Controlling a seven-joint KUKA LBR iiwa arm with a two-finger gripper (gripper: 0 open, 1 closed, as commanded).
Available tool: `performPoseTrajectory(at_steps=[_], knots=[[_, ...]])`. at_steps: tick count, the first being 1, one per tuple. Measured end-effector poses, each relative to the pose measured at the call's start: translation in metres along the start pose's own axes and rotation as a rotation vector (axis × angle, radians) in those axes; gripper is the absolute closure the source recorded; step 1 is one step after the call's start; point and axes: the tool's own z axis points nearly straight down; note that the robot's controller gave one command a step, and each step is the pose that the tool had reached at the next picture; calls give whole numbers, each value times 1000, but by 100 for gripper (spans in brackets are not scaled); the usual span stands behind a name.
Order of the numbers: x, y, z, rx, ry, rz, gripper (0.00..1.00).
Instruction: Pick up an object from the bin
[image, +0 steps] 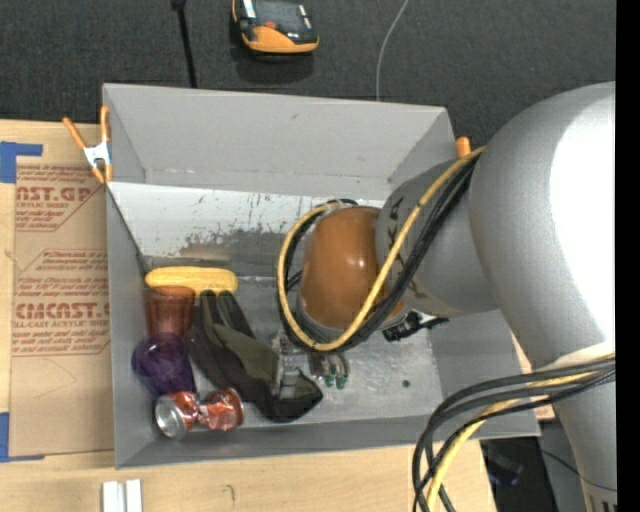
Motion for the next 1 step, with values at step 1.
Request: performPoseTrajectory(at_steps=[1], knots=[[14, -4, -156, 2, -3, -27, 100]])
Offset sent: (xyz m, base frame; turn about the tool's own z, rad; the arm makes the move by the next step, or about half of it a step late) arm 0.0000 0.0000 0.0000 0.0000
